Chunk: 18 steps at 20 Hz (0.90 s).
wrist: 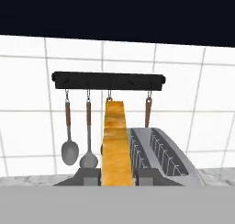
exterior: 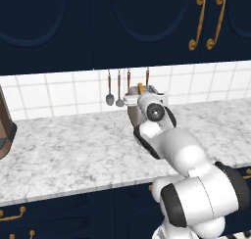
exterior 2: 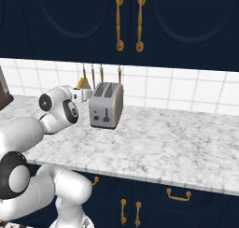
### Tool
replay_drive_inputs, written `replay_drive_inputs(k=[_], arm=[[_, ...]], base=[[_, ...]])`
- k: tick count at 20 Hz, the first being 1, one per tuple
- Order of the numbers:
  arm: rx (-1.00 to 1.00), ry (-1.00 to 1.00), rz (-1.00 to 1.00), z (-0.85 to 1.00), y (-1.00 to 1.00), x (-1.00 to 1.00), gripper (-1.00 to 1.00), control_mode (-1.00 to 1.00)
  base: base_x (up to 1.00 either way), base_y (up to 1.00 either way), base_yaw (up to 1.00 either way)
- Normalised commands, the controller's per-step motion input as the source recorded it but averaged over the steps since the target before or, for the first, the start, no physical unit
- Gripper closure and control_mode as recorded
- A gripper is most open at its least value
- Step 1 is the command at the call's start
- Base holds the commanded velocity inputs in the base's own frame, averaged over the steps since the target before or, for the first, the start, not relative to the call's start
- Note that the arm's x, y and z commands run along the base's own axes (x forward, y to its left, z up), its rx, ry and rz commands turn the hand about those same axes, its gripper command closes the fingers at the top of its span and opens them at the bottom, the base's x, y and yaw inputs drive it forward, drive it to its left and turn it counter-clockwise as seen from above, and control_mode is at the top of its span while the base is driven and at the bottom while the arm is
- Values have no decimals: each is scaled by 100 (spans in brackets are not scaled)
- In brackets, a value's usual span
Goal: Start the toaster. Once the lever pops up, take the bread to the plate on the dining counter.
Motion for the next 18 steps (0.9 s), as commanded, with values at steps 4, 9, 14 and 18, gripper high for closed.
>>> replay_drive_inputs(k=[4,9,14,18], arm=[[4,21,0,71,12,-96,100,-100],[6,26,0,80,8,-99,100,-100],[4,23,0,73,0,-100,100,-100],[0,10,0,18,0,-100,100,-100]], base=[[0,0,0],[0,0,0],[0,0,0],[0,0,0]])
